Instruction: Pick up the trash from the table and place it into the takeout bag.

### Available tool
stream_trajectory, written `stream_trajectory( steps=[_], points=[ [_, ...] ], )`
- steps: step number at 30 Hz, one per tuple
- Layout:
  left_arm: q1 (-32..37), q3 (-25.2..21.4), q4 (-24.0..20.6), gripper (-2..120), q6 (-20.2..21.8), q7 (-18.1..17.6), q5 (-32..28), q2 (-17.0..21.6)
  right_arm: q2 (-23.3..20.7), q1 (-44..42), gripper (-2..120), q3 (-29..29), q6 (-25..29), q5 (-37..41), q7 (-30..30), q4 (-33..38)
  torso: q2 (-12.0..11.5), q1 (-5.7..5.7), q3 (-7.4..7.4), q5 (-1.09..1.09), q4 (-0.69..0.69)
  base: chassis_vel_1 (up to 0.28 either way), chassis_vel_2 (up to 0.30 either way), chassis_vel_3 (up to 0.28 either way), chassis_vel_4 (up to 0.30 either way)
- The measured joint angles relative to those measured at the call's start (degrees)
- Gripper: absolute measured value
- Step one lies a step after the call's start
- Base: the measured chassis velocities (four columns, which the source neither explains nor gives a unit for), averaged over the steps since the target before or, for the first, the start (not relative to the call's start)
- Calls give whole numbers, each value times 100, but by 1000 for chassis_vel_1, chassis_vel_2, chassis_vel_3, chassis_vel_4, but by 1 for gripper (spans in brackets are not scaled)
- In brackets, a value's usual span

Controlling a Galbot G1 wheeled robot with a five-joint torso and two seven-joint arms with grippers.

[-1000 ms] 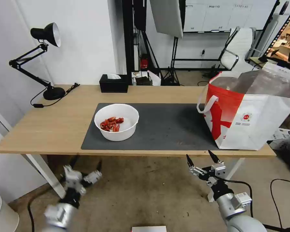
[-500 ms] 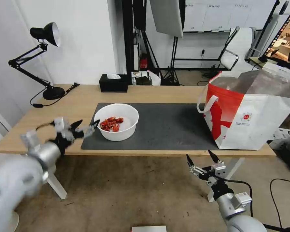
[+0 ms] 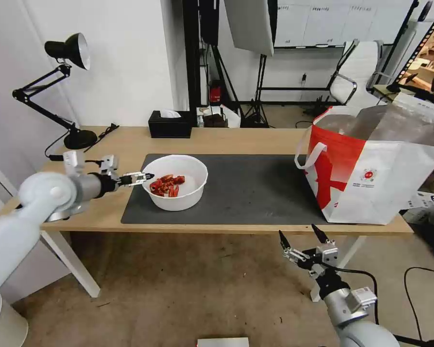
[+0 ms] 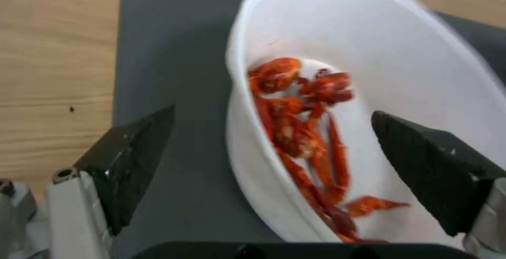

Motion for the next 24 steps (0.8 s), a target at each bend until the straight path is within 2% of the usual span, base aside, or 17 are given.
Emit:
stream_trajectory(
  steps=[4,7,11,13,14,17,23,24],
  points=[
    [-169,177,158,100,64,-264,2,-155,0,0,100,0,0,0,0,1,0,0,0,-1,0,0,0,0,0],
    [-343,283,265,96,74,-724,-248,-330,0,1,100,0,0,0,0,1,0,0,-1,0,0,0,0,0,0],
    [-388,312,289,90,74,-825,-324,-358,0,1,100,0,0,0,0,1,0,-1,-1,0,-1,0,0,0,0],
    [-389,321,268,80,69,-854,-374,-352,0,1,100,0,0,0,-1,1,0,-1,-1,0,1,0,0,0,0],
    [-389,321,268,80,69,-854,-374,-352,0,1,100,0,0,0,-1,1,0,-1,-1,0,1,0,0,0,0],
    [-343,321,200,63,60,-927,-438,-309,0,0,100,0,0,0,0,1,0,-1,-1,0,0,0,0,0,0],
    [-308,317,154,49,33,-980,-503,-274,0,1,100,0,1,0,-1,1,0,-1,-1,0,1,0,0,0,0],
    [-275,298,129,41,1,-1027,-551,-273,-1,0,100,0,0,0,-1,1,0,-1,-1,0,0,0,0,0,0]
  ],
)
